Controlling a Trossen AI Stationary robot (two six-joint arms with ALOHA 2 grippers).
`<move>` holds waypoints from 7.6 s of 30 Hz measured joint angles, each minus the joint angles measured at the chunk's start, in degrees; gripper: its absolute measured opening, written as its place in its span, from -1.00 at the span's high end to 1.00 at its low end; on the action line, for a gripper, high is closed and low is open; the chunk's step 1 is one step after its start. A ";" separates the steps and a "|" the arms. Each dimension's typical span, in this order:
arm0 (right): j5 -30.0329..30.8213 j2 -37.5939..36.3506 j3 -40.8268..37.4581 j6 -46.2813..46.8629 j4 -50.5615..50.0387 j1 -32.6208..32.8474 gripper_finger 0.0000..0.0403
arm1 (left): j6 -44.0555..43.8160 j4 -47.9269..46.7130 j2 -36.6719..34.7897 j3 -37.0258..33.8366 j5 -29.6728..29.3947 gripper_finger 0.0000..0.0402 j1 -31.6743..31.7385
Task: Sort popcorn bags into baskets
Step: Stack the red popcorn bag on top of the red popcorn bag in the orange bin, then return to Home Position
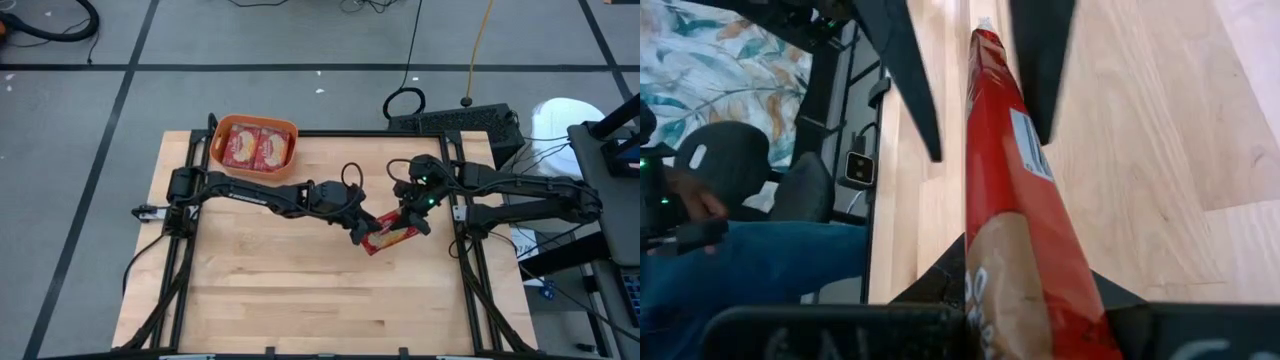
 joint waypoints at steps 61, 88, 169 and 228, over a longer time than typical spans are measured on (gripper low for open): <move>32.91 -20.00 0.02 5.31 19.85 -4.28 -0.45 | 6.42 -25.69 -29.22 -0.05 2.86 0.81 22.03; 32.91 -14.39 0.00 17.92 20.17 -4.26 -0.37 | 9.26 -50.33 -43.50 0.00 2.88 0.80 43.82; 36.12 -13.05 0.00 12.06 19.23 -4.25 -0.37 | -13.75 7.90 -47.62 -60.94 -2.04 0.67 46.01; 30.60 -13.75 -0.04 -9.86 28.03 -4.28 0.30 | 11.28 -7.48 -67.30 -34.18 6.49 0.95 45.74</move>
